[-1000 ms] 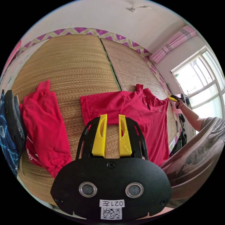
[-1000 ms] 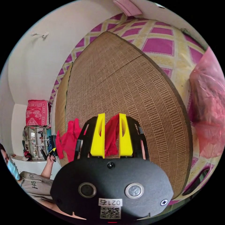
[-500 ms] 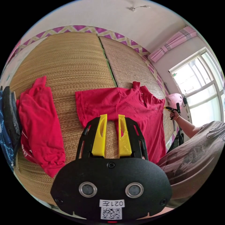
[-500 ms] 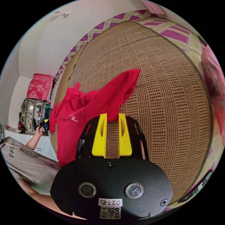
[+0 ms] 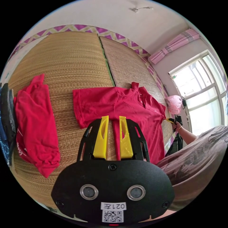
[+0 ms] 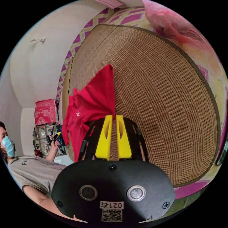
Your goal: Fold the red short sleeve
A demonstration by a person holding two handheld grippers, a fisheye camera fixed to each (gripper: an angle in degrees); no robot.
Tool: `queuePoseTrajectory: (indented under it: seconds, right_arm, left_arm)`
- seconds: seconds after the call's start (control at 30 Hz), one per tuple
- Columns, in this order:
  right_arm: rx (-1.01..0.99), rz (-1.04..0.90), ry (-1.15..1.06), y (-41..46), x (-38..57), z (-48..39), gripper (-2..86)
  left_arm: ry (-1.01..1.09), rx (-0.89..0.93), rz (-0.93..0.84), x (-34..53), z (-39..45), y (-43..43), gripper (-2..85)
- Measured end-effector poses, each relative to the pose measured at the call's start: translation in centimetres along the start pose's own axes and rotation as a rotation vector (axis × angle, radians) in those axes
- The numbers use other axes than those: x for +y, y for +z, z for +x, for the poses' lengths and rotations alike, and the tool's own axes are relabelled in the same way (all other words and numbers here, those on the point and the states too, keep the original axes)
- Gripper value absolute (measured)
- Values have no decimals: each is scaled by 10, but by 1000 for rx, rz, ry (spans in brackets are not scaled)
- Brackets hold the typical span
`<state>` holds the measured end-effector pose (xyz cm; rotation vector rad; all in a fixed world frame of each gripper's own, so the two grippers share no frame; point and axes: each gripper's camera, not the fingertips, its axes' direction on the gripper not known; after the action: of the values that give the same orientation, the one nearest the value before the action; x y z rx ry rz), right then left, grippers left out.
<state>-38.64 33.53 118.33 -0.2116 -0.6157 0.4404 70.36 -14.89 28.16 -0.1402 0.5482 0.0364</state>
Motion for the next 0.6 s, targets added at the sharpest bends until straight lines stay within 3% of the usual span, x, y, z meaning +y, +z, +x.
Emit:
queuePoseTrajectory:
  seconds: [0.17, 0.3, 0.6]
  right_arm:
    - [-86, 61, 66, -12, 0, -9, 113]
    - [-107, 119, 140, -10, -3, -32, 97]
    - [-375, 161, 321, -33, 6, -58, 93]
  left_arm:
    - [31, -18, 14, 6, 6, -13, 70]
    - [4, -30, 25, 21, -1, -22, 70]
    - [-24, -35, 50, 56, -8, -33, 71]
